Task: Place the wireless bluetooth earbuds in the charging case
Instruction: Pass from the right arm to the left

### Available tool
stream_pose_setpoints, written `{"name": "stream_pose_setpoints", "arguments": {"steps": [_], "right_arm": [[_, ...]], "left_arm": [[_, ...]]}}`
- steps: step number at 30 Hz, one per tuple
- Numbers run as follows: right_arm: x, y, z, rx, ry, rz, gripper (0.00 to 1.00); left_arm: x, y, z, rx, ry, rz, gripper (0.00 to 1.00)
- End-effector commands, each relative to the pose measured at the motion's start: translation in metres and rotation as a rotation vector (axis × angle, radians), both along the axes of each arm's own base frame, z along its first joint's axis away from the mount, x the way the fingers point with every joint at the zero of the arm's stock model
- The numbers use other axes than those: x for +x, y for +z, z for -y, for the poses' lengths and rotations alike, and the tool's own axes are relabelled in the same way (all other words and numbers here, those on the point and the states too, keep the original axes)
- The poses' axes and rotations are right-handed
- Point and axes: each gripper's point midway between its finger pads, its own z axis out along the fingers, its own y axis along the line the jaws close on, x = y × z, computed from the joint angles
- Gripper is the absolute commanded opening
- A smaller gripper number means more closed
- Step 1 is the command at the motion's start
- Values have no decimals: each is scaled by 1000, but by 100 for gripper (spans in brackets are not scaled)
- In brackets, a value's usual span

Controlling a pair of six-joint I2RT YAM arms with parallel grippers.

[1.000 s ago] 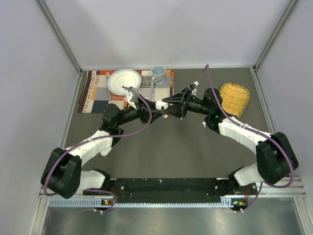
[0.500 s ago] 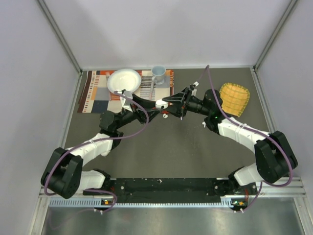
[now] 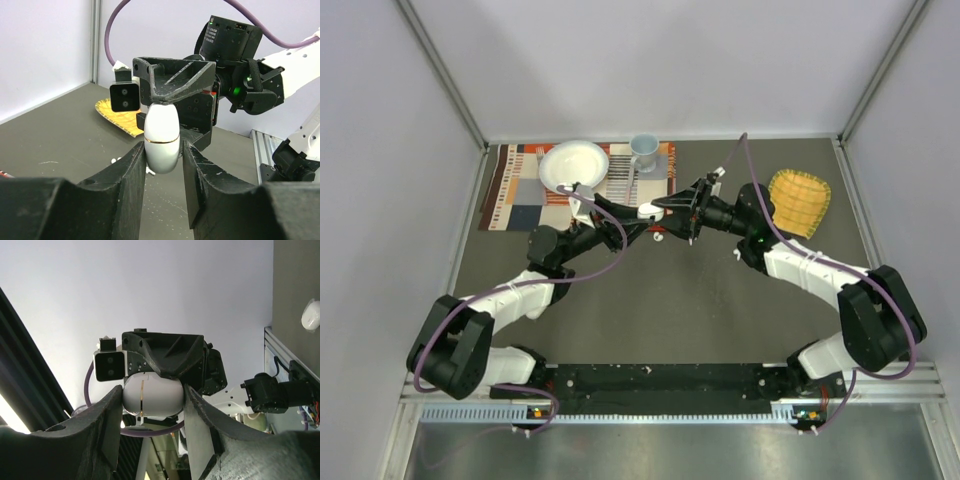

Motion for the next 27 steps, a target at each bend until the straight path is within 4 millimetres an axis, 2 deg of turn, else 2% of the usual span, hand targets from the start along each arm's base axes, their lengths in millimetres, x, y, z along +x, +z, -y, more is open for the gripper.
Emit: {"name": "stream_pose_setpoints", "arguments": {"steps": [1,5,14,20,27], "right_arm": [[-5,9,-2,33,13,38,9],[-5,9,-2,33,18,39,9],[-7,13,-2,43,24,45,9],[-7,11,-3,45,26,35,9],[-7,11,-3,48,22,35,9]], "left_arm": [[-5,31,3,-47,-15,102,38],[-6,25,11,-15,-20,89,35],[-5,27,15,-23,-18,90,29],[-7,28,21,-26,-34,90,35],[-6,26,25,-23,-31,81,37]]}}
